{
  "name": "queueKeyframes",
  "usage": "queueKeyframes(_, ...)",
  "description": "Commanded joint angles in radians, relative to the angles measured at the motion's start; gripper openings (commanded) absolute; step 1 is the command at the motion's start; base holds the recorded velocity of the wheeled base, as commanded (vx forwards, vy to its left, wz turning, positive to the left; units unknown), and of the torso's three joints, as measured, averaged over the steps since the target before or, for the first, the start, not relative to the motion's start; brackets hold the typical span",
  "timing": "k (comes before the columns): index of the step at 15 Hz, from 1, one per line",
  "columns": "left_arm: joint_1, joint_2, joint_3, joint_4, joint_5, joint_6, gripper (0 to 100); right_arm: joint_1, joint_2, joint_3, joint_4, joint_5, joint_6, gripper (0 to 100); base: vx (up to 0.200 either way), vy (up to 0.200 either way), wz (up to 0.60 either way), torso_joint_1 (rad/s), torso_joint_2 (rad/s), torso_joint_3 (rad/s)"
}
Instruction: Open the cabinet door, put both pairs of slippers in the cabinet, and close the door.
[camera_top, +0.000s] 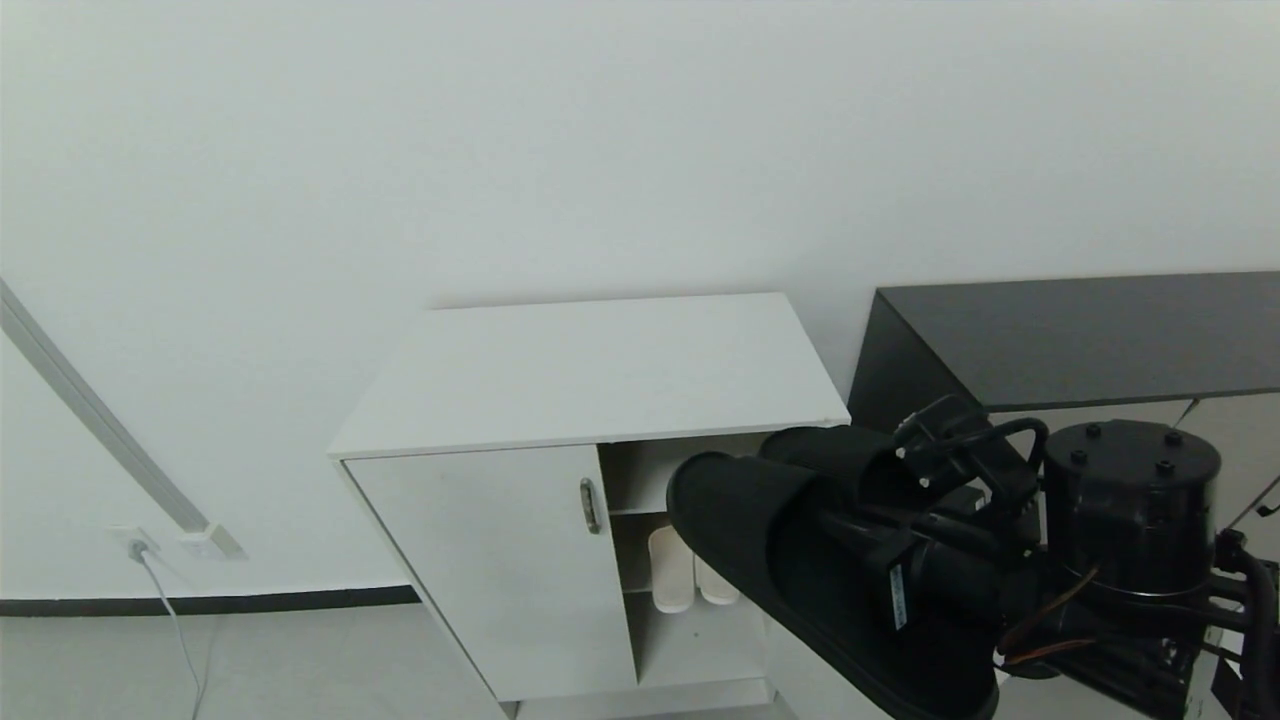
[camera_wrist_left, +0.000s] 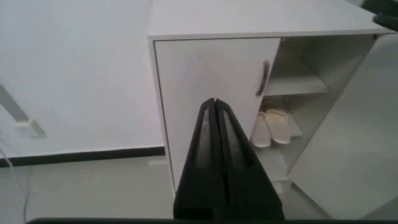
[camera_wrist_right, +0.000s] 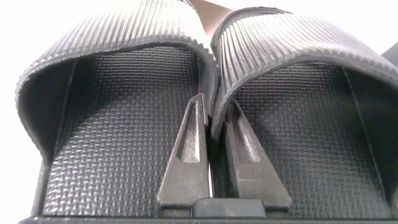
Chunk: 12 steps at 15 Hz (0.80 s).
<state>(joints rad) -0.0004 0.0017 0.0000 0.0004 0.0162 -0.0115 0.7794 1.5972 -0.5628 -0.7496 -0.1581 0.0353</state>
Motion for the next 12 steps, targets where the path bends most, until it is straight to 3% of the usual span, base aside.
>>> queueKeyframes(1, -0.001, 0.000, 0.000, 0.001, 0.001, -0.001, 0, 0.003, 0.004, 0.000, -0.002, 0.000, 0.000, 0, 0.000, 0.000, 0.00, 0.000, 0.00, 0.000)
queueKeyframes(8, -0.001, 0.000, 0.000, 0.001, 0.001, -0.001, 0, 0.031, 0.004, 0.007, -0.002, 0.002, 0.001, 0, 0.000, 0.000, 0.00, 0.000, 0.00, 0.000)
queueKeyframes(12, -0.001, 0.000, 0.000, 0.001, -0.001, 0.001, 0, 0.047, 0.010, 0.012, -0.002, 0.002, 0.001, 0, 0.000, 0.000, 0.00, -0.140, 0.33, 0.187)
